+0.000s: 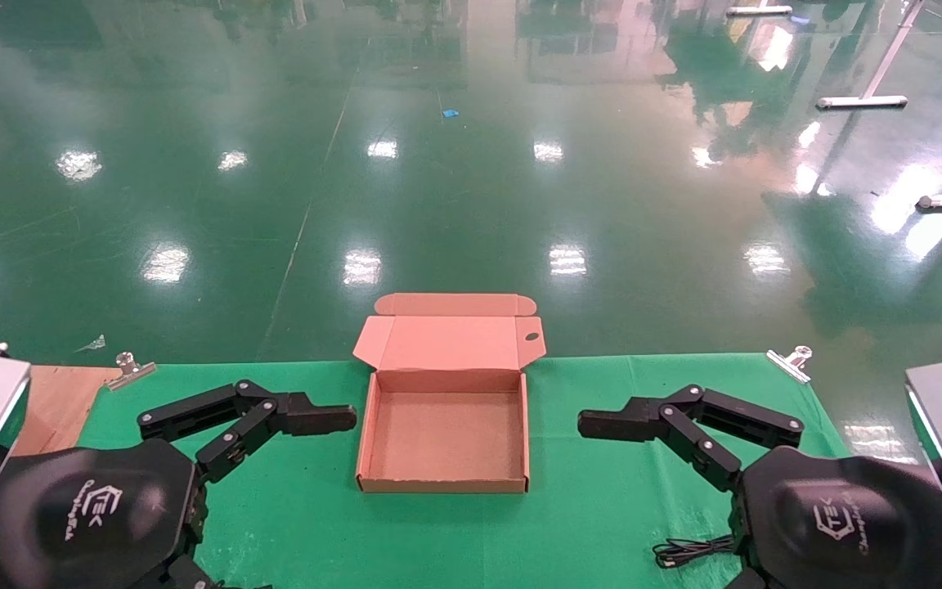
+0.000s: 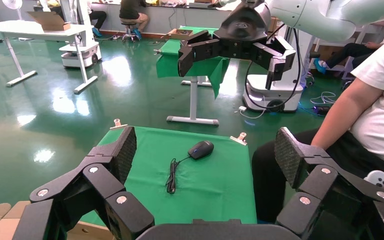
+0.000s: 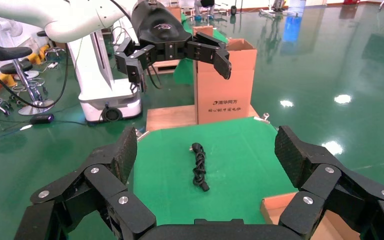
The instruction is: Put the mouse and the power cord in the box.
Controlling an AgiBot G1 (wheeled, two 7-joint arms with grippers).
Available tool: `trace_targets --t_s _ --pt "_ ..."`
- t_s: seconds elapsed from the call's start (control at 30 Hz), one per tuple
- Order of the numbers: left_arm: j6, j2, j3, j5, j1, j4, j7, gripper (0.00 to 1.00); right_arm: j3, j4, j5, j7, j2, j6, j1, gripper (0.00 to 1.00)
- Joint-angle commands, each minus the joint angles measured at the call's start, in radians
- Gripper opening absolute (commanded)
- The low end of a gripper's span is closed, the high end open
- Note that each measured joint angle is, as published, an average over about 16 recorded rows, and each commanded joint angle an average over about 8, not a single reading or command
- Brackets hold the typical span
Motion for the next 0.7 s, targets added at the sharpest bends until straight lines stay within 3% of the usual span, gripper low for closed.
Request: trace_targets --t_s 0.03,0.7 --pt "0.000 0.000 0.000 0.000 0.000 0.000 0.000 1.00 0.000 0.000 0.000 0.000 0.000 0.000 0.000 1.00" --pt "0.000 0.000 0.000 0.000 0.000 0.000 0.000 1.00 0.000 0.000 0.000 0.000 0.000 0.000 0.000 1.00"
